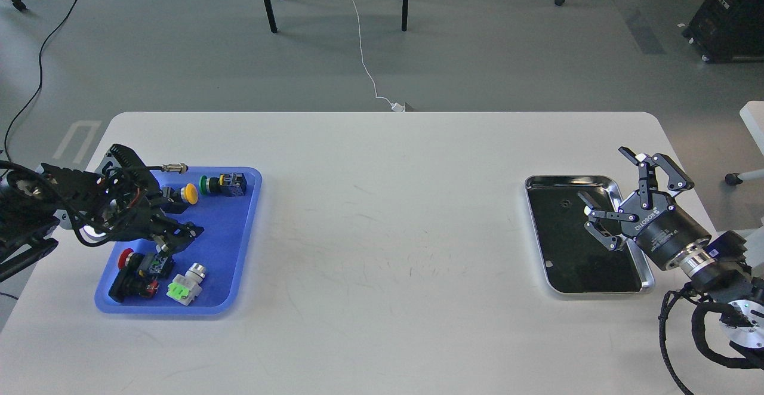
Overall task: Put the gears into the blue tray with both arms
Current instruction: 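Carry the black part with the left gripper into the blue tray, then release the part in the blue tray and lift the left gripper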
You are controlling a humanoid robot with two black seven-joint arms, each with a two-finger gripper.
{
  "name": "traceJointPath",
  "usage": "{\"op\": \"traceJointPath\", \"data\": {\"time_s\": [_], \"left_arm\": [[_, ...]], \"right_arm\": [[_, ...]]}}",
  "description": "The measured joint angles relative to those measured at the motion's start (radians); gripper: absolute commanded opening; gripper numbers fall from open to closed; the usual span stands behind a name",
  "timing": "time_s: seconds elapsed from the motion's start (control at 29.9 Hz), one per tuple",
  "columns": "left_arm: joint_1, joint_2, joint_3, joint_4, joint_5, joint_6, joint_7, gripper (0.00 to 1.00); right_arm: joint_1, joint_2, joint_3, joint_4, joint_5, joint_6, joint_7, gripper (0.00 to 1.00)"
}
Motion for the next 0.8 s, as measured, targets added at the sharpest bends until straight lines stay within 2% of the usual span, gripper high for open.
{"op": "traceJointPath", "data": {"time_s": [0.07,0.2,0.37,0.47,0.6,0.7,0.8], "left_arm": [[-0.008,0.012,-0.025,-0.018,-0.035,-0.004,0.000,0.80],[-0.045,0.042,-0.102,-0.103,-0.221,-0.027,0.000,0.90],[-0.050,0.049,-0.182,-0.238,-0.678,-0.033,0.000,0.98],[-0.020,0.022,-0.199,-0.304,-0.993,-0.010,0.000,0.98],[0.078,-0.083,-0.313,-0.326,-1.226,0.067,0.000,0.98],[0.211,-0.180,-0.465,-0.326,-1.269,0.123,0.000,0.98],[0.325,-0.256,-0.566,-0.325,-1.277,0.142,0.000,0.98]], "right_arm": [[0.000,0.000,0.001,0.000,0.000,0.000,0.000,0.98],[0.000,0.000,0.004,0.000,0.000,0.000,0.000,0.98],[0.001,-0.001,0.005,-0.002,0.000,0.000,0.000,0.98],[0.001,-0.002,0.005,-0.002,0.000,0.000,0.000,0.99],[0.006,-0.008,0.004,-0.002,-0.008,0.000,0.000,0.99],[0.019,-0.021,0.003,-0.002,-0.056,0.000,0.000,0.98],[0.050,-0.054,0.002,-0.002,-0.168,0.000,0.000,0.98]]}}
